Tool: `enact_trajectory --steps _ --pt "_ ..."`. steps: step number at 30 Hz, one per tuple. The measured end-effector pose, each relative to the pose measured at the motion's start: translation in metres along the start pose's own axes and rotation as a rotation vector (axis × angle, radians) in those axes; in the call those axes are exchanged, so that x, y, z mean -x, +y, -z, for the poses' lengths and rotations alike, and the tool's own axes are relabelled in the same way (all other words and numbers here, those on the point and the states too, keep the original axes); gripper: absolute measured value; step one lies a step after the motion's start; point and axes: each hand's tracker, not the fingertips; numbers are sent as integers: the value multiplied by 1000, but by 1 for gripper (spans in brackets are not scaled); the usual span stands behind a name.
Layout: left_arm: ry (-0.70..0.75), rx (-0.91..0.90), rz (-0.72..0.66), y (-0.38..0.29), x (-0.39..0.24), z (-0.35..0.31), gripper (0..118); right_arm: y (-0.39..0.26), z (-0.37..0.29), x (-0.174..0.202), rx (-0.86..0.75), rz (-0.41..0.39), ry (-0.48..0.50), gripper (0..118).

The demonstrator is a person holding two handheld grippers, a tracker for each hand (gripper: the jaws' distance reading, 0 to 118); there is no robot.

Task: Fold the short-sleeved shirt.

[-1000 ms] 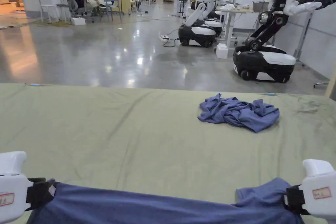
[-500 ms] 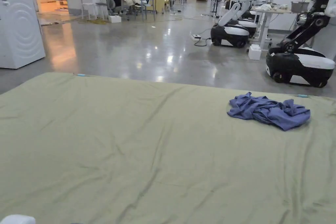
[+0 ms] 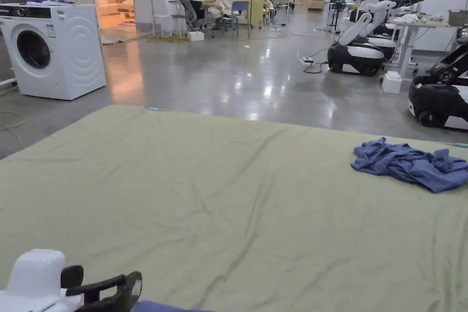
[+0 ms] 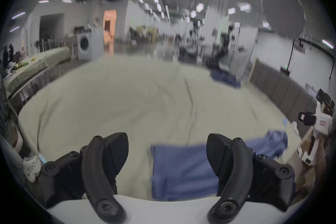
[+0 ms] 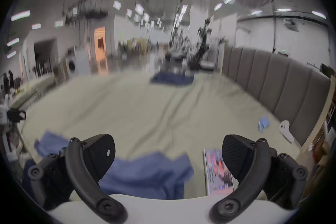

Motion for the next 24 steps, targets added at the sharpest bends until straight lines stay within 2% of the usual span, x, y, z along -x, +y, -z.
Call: enact_trajectory --steps 1,2,3,4,5,6,7,9,11,13,15,17,19,20,21,23,24 --pt "12 -46 7 5 -3 -1 99 8 -2 7 -45 28 18 117" --pt "21 -68 5 8 -10 0 97 13 -2 11 -76 56 39 112" --pt "1 -76 4 11 -12 2 87 17 -2 15 -79 86 67 94" --pt "-19 -51 -9 16 -12 4 64 19 -2 20 -72 102 95 52" --pt "-51 -20 -43 19 -11 7 11 17 0 25 -71 104 104 5" --pt "-90 7 -84 18 -10 10 0 15 3 31 -69 96 82 5" --pt "-151 31 -112 16 -5 15 0 9 4 36 -76 88 36 5" --pt "-175 80 -165 6 3 21 0 5 1 53 -18 47 95 5" --pt "-200 169 -219 2 18 27 0 -3 -2 59 -18 57 93 5" --pt "-284 229 -313 -6 46 36 0 -6 -3 60 9 47 105 5" --pt "-427 312 -481 -14 87 53 0 -6 -4 62 12 41 96 5" --pt "-574 476 -720 -33 131 84 0 0 -6 67 19 45 95 5" --pt "-648 625 -921 -55 154 105 0 1 -6 70 36 65 123 5" --pt "-608 644 -937 -64 158 111 7 1 -6 72 45 78 148 5" --pt "-527 663 -896 -68 159 114 28 2 -6 72 50 86 148 5" --pt "-475 691 -804 -68 151 120 89 2 -5 79 70 78 145 5" --pt "-498 691 -817 -72 151 125 89 2 -4 82 76 72 144 5"
